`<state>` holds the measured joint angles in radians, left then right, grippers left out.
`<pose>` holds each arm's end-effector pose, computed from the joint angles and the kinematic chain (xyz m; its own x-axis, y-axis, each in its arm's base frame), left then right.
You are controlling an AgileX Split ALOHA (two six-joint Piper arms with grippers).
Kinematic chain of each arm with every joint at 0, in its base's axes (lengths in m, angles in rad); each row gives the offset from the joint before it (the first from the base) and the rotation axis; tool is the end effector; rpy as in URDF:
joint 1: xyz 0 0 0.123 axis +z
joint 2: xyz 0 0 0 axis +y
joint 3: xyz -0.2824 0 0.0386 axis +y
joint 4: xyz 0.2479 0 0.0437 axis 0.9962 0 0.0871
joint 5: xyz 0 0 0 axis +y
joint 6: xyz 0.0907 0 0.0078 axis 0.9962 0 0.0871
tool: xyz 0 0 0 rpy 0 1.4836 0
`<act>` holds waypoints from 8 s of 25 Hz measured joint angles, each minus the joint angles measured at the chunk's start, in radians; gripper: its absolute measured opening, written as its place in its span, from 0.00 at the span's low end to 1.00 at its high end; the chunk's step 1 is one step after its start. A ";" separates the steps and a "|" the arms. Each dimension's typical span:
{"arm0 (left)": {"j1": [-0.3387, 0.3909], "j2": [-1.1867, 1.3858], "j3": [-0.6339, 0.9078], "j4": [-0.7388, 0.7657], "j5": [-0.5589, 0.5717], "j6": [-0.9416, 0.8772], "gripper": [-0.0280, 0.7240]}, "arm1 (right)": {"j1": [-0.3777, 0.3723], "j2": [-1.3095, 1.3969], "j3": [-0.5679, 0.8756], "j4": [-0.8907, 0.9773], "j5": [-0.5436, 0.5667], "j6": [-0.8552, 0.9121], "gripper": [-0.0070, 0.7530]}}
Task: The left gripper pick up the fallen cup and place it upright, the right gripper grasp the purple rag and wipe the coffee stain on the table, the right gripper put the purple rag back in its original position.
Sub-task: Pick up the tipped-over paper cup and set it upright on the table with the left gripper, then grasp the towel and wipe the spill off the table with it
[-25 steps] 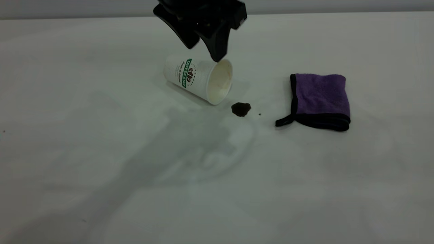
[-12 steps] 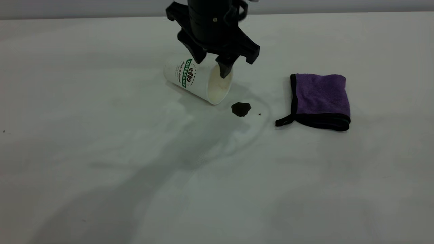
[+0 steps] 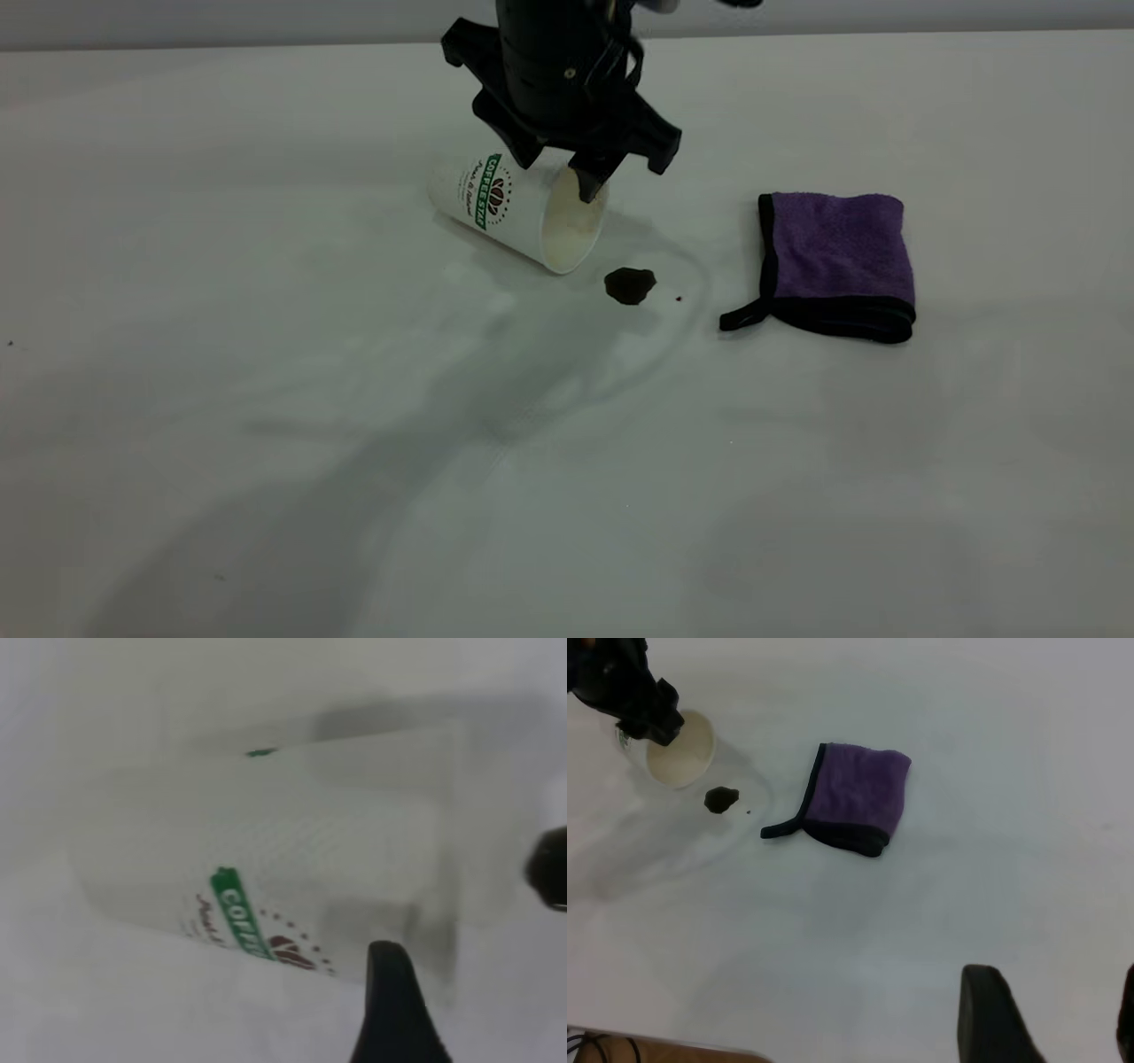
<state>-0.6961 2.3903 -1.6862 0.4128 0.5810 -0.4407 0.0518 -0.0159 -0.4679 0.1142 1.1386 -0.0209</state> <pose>0.3854 -0.2959 0.0790 -0.7502 0.5129 -0.4173 0.4925 0.8545 0.1650 -0.0079 0.0090 0.2625 -0.5384 -0.0009 -0.8427 -0.1242 0.9892 0.0783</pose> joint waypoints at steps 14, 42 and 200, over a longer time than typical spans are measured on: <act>0.000 0.023 0.000 0.191 -0.021 -0.172 0.75 | 0.000 0.000 0.000 0.000 0.000 0.000 0.52; 0.019 0.020 -0.067 0.273 0.231 -0.008 0.05 | 0.000 0.000 0.000 0.000 0.001 0.000 0.52; 0.732 -2.409 1.193 -0.482 0.543 0.508 0.81 | 0.126 1.349 -0.345 0.354 -0.491 -0.632 0.73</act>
<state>0.0359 -0.0192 -0.4932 -0.0688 1.1240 0.0670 0.1780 1.3328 -0.8128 0.4682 0.6476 -0.6529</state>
